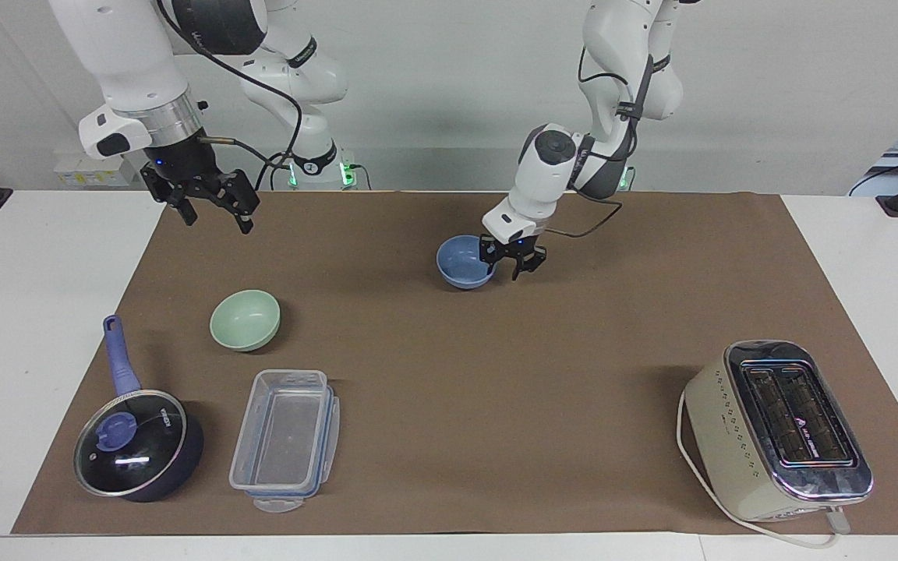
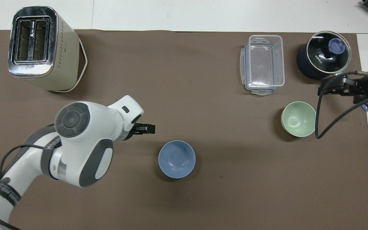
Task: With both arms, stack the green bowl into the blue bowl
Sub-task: 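Release the blue bowl while the right gripper reaches the green bowl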
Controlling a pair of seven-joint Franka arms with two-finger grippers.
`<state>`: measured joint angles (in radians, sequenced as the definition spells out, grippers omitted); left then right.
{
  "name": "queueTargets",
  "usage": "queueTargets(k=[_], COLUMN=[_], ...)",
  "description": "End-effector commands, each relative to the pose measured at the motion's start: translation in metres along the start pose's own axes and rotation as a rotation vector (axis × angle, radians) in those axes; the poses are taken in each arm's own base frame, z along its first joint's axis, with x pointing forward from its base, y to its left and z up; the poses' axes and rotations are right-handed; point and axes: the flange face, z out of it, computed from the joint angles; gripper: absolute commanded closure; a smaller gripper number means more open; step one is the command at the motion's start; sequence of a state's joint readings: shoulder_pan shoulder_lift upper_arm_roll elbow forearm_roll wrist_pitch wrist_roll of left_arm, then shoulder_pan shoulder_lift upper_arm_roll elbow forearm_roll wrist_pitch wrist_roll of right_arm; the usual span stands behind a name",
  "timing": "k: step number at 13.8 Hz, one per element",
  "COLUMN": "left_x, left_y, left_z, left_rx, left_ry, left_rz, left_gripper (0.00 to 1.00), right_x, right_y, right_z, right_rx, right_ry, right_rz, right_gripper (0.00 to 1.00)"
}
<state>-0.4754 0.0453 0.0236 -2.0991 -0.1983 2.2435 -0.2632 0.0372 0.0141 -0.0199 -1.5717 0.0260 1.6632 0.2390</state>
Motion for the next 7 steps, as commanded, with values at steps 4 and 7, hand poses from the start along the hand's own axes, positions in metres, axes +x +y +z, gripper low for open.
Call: queueTargets(k=[4,7], left_x=[0.049,0.058], left_y=[-0.097,-0.152], left_z=[-0.075,-0.107], left_rx=[0.000,0.083], left_ry=[-0.008,-0.038], left_rz=[0.004,0.094], left_gripper=[0.00,0.00], right_x=[0.001,0.004], right_y=[0.006,0.015], right_z=[0.031,0.074], right_rx=[0.008,0.003], right_ry=[-0.008,-0.016], right_rz=[-0.041,-0.050], right_gripper=[0.00,0.00])
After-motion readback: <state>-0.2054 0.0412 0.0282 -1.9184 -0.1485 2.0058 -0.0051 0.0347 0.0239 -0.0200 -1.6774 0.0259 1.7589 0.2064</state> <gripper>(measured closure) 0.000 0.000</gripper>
